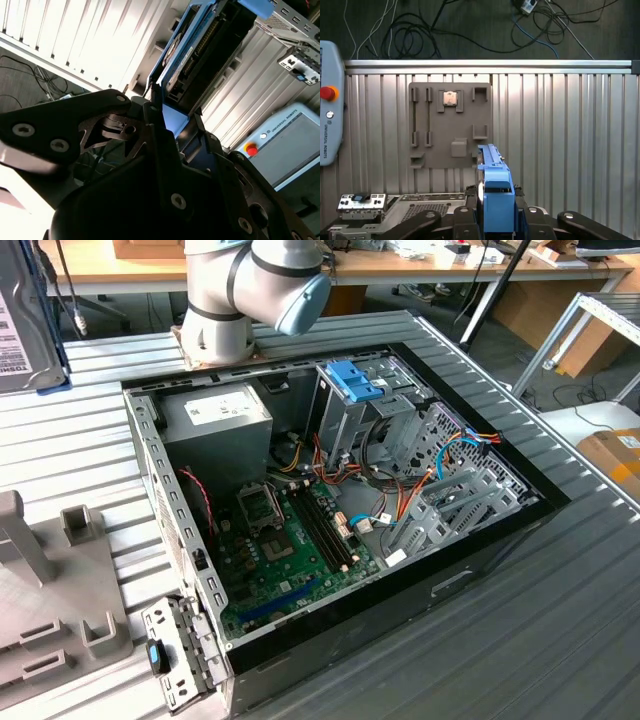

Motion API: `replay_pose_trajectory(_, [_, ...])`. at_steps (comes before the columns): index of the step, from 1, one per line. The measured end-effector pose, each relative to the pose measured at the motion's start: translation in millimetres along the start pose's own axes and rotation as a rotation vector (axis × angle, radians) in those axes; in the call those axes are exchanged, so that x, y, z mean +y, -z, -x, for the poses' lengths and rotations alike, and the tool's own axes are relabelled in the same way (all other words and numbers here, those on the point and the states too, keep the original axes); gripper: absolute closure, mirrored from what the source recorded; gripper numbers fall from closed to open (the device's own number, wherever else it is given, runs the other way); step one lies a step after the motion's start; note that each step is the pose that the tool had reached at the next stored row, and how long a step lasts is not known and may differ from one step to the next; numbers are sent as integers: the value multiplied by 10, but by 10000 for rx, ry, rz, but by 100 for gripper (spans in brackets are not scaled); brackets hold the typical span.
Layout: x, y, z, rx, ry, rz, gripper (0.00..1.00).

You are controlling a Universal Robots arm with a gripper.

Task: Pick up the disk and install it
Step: 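Pick up the disk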

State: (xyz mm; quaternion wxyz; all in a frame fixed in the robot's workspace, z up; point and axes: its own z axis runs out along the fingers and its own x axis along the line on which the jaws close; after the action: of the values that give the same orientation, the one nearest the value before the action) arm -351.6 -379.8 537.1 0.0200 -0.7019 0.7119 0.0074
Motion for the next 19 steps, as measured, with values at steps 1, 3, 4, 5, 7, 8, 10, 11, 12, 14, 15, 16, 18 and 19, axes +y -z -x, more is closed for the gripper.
replay_pose_trajectory(1, [-31,-1,0,0,1,-1,64])
replay_pose_trajectory(3, [-160,-3,2,0,0,0,64])
replay_pose_trajectory(4, [-215,-4,3,0,0,0,64])
replay_pose_trajectory(5, [-251,-5,3,0,1,-1,64])
replay_pose_trajectory(7, [-330,-6,5,0,1,0,64])
replay_pose_trajectory(8, [-350,-6,5,0,1,0,64])
replay_pose_trajectory(10, [-433,-8,6,0,1,0,64])
replay_pose_trajectory(11, [-464,-9,7,0,0,-1,64])
replay_pose_trajectory(12, [-490,-9,7,0,0,-1,64])
replay_pose_trajectory(14, [-635,-12,9,0,1,-1,64])
replay_pose_trajectory(15, [-673,-13,10,0,1,0,64])
replay_pose_trajectory(16, [-705,-13,10,0,-1,0,64])
replay_pose_trajectory(18, [-776,-14,11,0,1,0,64])
replay_pose_trajectory(19, [-833,-15,12,1,1,0,64])
